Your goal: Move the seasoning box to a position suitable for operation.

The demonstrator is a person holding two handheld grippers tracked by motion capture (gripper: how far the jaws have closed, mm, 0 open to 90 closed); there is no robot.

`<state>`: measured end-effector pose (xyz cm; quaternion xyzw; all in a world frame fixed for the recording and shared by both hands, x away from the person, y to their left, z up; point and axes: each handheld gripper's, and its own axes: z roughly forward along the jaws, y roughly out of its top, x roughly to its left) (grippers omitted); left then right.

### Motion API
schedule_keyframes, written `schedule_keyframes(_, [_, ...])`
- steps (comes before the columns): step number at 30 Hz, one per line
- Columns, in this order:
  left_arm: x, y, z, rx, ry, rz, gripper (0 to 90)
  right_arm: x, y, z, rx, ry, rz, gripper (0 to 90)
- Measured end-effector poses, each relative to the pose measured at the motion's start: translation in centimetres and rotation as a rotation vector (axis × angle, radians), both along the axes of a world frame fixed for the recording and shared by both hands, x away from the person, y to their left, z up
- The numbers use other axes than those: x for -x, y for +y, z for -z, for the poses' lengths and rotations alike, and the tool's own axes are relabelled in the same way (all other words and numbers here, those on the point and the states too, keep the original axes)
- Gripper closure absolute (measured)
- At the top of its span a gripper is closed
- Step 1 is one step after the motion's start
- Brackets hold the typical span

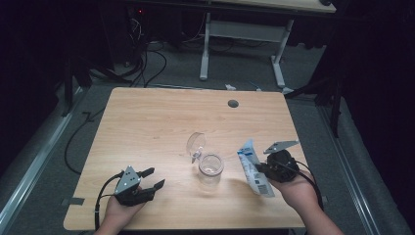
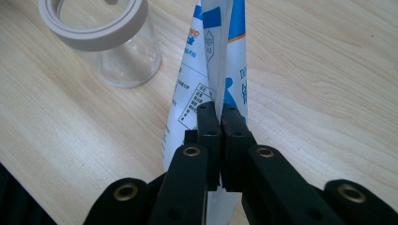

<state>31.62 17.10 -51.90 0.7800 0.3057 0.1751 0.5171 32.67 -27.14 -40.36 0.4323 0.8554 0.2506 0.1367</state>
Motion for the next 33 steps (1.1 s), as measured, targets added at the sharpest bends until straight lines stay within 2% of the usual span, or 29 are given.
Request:
schedule_keyframes(9, [0.0,0.0,0.0,0.0,-0.001,0.005,40.5,-0.3,0.4,-1.0,0.025,0.05,-0.024,89.1])
schedule_keyframes(12, [0.0,-0.1,0.0,-0.003,-0.004,0.012,40.5,-0.4,0.8,-1.4,0.051,0.081,-0.041,89.2])
schedule_keyframes(16, [0.1,-0.2,0.0,-0.006,-0.004,0.019,40.5,-0.3,1.1,-1.6,0.07,0.1,-0.056,89.4])
schedule_keyframes(22, [0.2,-0.3,-0.1,0.011,0.003,0.033,40.5,0.0,1.5,-1.9,0.071,0.115,-0.07,89.6])
schedule_keyframes(27, [0.4,-0.7,-0.1,0.004,0.001,0.049,40.5,0.0,1.7,-2.2,0.073,0.126,-0.072,89.7])
schedule_keyframes(33, [0.6,-1.3,-0.2,0.011,-0.003,0.069,40.5,-0.1,1.8,-2.2,0.098,0.141,-0.074,89.7])
